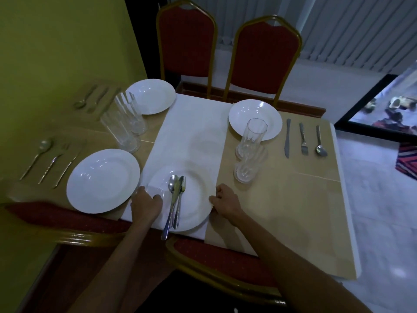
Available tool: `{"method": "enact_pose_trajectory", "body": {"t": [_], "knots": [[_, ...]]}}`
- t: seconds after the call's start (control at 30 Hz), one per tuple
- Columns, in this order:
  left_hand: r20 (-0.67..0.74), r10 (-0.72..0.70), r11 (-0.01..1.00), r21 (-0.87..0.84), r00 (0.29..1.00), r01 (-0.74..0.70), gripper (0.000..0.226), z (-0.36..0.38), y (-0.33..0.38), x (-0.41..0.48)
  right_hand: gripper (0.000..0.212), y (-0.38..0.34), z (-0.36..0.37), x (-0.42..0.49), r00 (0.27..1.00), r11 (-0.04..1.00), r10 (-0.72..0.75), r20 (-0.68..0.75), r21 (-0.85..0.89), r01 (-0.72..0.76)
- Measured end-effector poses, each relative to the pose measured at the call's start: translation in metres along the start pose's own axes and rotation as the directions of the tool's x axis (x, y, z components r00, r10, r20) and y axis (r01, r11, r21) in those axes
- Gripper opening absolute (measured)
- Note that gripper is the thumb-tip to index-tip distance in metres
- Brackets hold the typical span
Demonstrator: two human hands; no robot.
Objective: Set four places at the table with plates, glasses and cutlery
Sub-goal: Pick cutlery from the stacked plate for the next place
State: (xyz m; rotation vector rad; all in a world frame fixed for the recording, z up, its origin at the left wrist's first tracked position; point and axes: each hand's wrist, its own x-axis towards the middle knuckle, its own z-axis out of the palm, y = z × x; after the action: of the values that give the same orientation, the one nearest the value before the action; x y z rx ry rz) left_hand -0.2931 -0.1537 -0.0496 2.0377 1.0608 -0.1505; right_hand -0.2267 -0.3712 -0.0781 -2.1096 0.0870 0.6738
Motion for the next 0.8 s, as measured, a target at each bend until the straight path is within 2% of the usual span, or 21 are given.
{"method": "enact_pose_trajectory", "body": {"t": [0.17,0.3,0.33,0.43,0.53,0.8], "knots": [[0.208,-0.049,0.997,0.064,0.977,0.036,0.062,0.008,0.021,0.008,0.018,0.038,-0.034,-0.010,0.997,0.997,0.064,-0.037,0.043,-0.063],[0.398,-0.045,0.993,0.118,0.916,-0.002,0.072,0.021,0.028,0.014,0.013,0.063,-0.064,-0.023,0.994,0.992,0.103,-0.044,0.074,-0.100],[0.441,-0.033,0.992,0.124,0.897,-0.025,0.067,0.026,0.029,0.013,0.010,0.067,-0.071,-0.026,0.993,0.992,0.110,-0.047,0.075,-0.106],[0.563,-0.001,0.990,0.115,0.826,-0.076,0.032,0.037,0.039,-0.003,0.005,0.080,-0.095,-0.032,0.992,0.989,0.125,-0.017,0.082,-0.124],[0.623,-0.001,0.990,0.110,0.782,-0.087,0.019,0.050,0.042,-0.012,0.007,0.093,-0.116,-0.037,0.987,0.984,0.158,-0.001,0.082,-0.158],[0.663,0.061,0.968,0.142,0.746,-0.205,0.016,0.075,0.057,-0.029,0.016,0.112,-0.142,-0.040,0.963,0.963,0.263,-0.061,0.073,-0.258]]}}
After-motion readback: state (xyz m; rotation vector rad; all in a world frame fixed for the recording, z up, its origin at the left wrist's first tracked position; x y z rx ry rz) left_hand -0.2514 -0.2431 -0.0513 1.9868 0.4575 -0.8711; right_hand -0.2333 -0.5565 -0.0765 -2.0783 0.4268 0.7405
